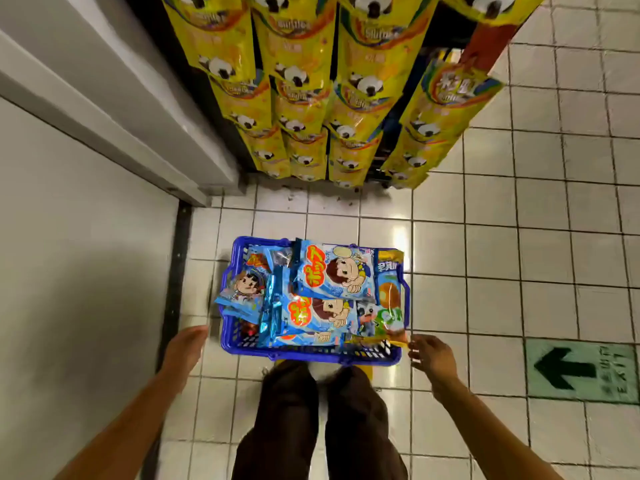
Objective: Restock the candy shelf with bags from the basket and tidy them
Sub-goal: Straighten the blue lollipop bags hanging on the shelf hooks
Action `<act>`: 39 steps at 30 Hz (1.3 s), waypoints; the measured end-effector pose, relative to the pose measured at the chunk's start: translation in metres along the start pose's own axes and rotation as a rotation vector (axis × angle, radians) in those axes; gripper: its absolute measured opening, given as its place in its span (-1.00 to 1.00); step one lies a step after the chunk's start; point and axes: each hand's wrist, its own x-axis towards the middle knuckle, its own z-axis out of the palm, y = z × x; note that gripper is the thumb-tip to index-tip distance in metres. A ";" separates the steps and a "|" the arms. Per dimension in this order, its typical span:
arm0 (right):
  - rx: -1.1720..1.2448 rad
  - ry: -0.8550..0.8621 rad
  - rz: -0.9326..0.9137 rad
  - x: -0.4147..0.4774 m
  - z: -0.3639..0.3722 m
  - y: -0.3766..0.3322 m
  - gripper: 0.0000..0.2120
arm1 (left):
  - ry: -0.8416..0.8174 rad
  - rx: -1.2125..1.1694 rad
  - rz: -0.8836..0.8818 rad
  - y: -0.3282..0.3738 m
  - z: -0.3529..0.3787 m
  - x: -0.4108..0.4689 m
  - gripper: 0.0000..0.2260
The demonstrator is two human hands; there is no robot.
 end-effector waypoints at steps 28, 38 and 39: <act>0.376 0.126 0.210 0.153 0.033 0.025 -0.82 | 0.017 -0.122 -0.047 -0.010 0.072 0.150 -0.68; 0.568 0.203 0.314 -0.013 -0.120 0.034 -0.77 | -0.099 0.052 0.106 0.092 0.056 -0.053 -0.45; 0.596 0.212 0.319 -0.033 -0.140 0.034 -0.75 | -0.104 0.074 0.124 0.105 0.058 -0.081 -0.46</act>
